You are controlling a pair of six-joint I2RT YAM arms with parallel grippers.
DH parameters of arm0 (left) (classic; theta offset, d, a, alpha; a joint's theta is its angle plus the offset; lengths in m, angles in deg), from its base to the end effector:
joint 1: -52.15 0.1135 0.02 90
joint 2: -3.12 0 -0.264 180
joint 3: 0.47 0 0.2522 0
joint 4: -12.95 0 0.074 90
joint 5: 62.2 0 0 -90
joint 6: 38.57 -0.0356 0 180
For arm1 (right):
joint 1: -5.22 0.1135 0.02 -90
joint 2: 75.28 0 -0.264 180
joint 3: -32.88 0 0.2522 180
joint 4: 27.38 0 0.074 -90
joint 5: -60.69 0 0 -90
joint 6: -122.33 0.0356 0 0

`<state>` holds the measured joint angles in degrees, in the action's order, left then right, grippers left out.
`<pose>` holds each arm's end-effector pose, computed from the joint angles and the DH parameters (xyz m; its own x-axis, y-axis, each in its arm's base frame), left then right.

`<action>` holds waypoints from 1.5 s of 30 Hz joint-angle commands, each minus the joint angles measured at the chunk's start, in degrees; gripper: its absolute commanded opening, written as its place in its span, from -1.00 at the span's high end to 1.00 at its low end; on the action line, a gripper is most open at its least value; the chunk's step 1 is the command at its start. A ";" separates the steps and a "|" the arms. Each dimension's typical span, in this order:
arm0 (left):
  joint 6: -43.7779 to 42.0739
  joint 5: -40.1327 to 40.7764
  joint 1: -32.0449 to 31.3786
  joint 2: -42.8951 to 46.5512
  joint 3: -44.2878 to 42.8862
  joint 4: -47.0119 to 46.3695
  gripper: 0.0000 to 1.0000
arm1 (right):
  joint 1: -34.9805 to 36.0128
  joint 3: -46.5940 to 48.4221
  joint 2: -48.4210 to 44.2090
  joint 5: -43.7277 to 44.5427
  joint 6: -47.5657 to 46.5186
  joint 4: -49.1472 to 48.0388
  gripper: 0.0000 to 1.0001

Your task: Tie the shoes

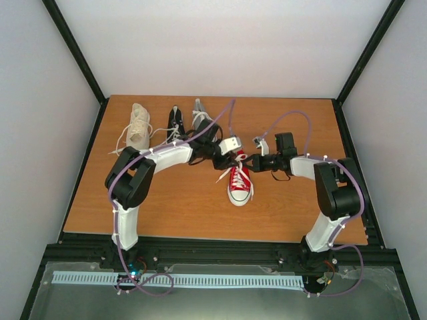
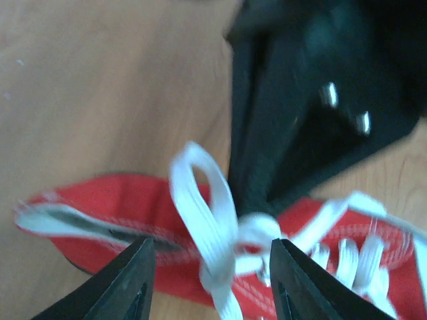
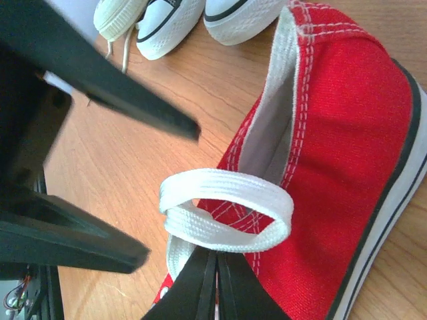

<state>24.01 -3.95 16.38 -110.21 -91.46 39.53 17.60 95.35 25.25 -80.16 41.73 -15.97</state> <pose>0.3350 -0.2644 0.1815 -0.1848 0.6158 -0.7660 0.9719 0.2301 -0.0495 0.3159 0.0976 0.1442 -0.8349 -0.0777 -0.5449 -0.4979 0.5284 0.6876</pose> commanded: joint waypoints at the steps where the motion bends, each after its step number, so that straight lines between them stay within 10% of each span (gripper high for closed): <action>1: 16.37 -4.33 1.03 -1.94 -10.67 7.31 -0.02 | 0.99 -0.90 -1.91 0.22 -0.67 -0.79 0.94; 22: 28.46 -6.21 2.29 -4.42 -9.04 8.23 -0.08 | 4.41 1.10 -0.17 0.91 -0.95 -1.47 0.94; 32: 27.48 -5.05 2.28 -3.80 -9.12 6.99 0.97 | 4.00 1.03 -2.04 6.18 -1.12 1.04 0.94; 45: 28.77 0.05 3.16 -0.72 -3.31 6.58 0.98 | 2.01 -6.29 -8.98 15.02 2.10 2.97 0.95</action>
<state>51.90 -6.07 19.18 -113.89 -96.08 46.89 20.03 90.89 18.82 -68.79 43.13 -14.29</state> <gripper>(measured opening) 0.024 0.029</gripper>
